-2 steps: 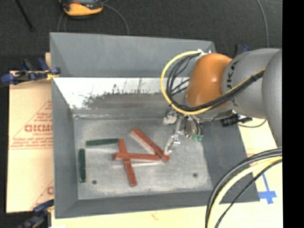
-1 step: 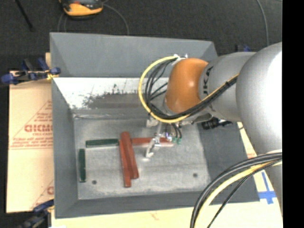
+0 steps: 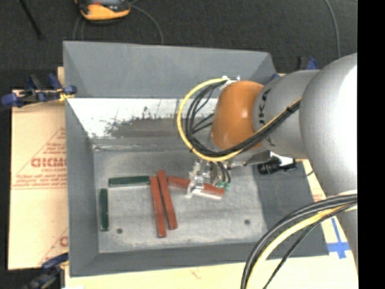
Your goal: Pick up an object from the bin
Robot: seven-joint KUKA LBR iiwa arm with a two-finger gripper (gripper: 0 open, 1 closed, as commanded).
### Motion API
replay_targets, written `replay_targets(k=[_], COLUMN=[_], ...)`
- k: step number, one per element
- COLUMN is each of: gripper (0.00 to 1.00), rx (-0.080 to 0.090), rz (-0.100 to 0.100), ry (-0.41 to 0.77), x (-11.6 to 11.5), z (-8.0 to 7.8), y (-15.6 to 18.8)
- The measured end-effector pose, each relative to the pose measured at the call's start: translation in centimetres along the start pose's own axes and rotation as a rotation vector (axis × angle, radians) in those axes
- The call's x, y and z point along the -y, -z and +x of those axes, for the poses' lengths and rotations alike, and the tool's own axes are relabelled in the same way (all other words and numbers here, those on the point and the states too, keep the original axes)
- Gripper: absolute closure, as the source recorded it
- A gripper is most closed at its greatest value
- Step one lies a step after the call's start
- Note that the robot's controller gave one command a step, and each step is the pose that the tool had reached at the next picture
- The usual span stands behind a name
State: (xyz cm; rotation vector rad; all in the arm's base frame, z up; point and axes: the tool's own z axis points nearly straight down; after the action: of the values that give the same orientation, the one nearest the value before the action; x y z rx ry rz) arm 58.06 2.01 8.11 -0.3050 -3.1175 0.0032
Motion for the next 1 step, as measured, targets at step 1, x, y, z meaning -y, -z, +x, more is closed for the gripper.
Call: replay_targets(k=[1], gripper=[1.00], rx=[0.000], rz=[0.000], ry=[0.000], x=[-0.01], z=[-0.01], y=[0.00])
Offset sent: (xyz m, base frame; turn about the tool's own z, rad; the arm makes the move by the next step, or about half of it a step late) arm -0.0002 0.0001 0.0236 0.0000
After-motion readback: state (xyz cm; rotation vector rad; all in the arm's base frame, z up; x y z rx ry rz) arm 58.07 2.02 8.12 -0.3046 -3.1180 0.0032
